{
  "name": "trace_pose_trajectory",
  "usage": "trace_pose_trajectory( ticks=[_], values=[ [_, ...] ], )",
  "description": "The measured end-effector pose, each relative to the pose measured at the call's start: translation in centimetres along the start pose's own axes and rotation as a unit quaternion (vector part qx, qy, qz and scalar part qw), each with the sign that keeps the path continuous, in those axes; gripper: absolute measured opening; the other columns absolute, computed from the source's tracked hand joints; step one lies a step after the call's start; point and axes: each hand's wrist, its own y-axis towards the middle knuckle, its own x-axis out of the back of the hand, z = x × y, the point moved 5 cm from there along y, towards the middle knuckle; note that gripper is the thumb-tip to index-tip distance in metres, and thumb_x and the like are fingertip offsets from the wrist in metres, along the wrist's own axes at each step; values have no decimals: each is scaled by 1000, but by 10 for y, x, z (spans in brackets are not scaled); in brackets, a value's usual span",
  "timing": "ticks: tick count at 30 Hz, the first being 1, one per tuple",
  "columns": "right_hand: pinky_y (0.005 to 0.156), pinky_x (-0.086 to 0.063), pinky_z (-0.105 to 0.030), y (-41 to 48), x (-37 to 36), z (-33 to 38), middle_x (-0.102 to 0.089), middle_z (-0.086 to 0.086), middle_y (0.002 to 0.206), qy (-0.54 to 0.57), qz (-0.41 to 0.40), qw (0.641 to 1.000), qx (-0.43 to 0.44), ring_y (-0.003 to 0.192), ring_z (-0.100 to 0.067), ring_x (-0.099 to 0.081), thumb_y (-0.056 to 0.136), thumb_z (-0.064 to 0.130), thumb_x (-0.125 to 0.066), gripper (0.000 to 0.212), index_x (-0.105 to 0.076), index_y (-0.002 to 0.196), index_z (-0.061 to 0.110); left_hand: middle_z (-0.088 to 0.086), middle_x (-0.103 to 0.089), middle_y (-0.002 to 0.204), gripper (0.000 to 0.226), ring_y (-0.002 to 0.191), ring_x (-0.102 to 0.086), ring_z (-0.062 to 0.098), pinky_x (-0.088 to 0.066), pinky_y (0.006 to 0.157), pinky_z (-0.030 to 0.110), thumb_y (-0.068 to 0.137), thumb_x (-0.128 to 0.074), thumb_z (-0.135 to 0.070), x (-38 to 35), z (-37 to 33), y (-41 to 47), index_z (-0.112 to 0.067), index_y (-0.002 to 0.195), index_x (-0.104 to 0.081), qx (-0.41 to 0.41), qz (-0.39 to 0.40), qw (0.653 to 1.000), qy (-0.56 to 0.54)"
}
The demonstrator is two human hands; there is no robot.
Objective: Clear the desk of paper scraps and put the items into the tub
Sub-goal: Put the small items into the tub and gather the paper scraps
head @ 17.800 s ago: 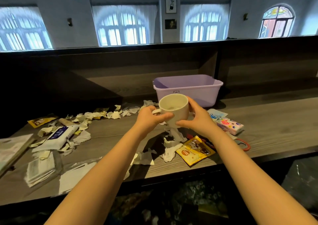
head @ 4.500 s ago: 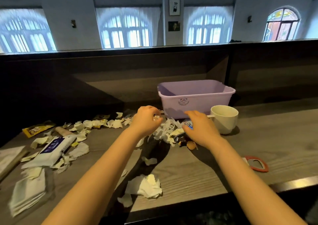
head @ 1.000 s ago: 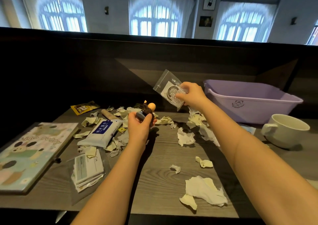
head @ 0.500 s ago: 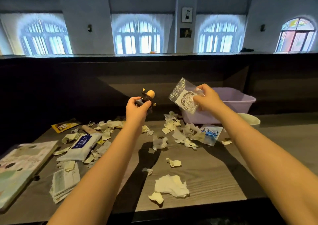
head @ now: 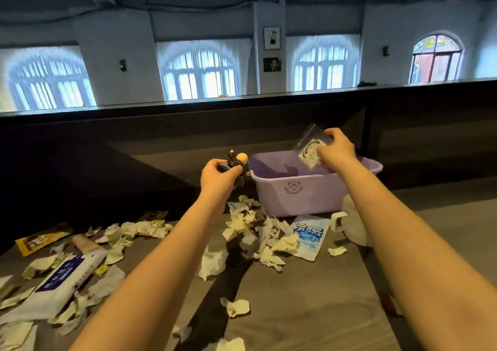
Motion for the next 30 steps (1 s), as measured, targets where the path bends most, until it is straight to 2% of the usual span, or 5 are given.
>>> trace_pose_trajectory(
  ticks=[6,14,17,25,30],
  values=[
    [91,-53,-41,7,-35,-13,-62,-15,119,-169,71,983,24,106,-32,-59,89,4,-55,29,-63,117,9,0,-57,94,22,86,-62,15,-53,67,23,85,-65,-10,-9,4,15,-13,103,-54,-21,13,1000,14],
    [88,-47,-33,-13,-24,-6,-62,-12,121,-162,73,979,96,109,-27,-58,93,12,-51,27,-63,118,11,4,-57,105,25,98,-58,19,-55,82,32,82,-67,-7,-36,-4,28,-16,102,-54,-32,18,997,65],
    [88,-46,-31,-27,-26,-7,-64,-10,118,-165,89,974,127,108,-24,-58,93,12,-53,25,-65,115,12,2,-54,101,23,92,-56,16,-52,70,26,85,-64,-8,-56,-11,33,-15,104,-55,-64,48,988,130],
    [90,-43,-26,-34,-27,-14,-65,-8,117,-121,122,979,110,109,-21,-58,91,6,-53,26,-65,115,11,8,-60,113,23,100,-58,23,-52,87,34,90,-57,-13,-111,-8,36,-12,112,-62,-182,201,805,528],
    [86,-43,-25,-36,-29,-15,-65,-9,116,-122,121,979,108,107,-20,-59,91,8,-54,25,-64,114,11,9,-60,114,25,103,-57,22,-51,92,34,90,-55,-14,-101,-4,38,-9,113,-63,-161,204,811,524]
  ],
)
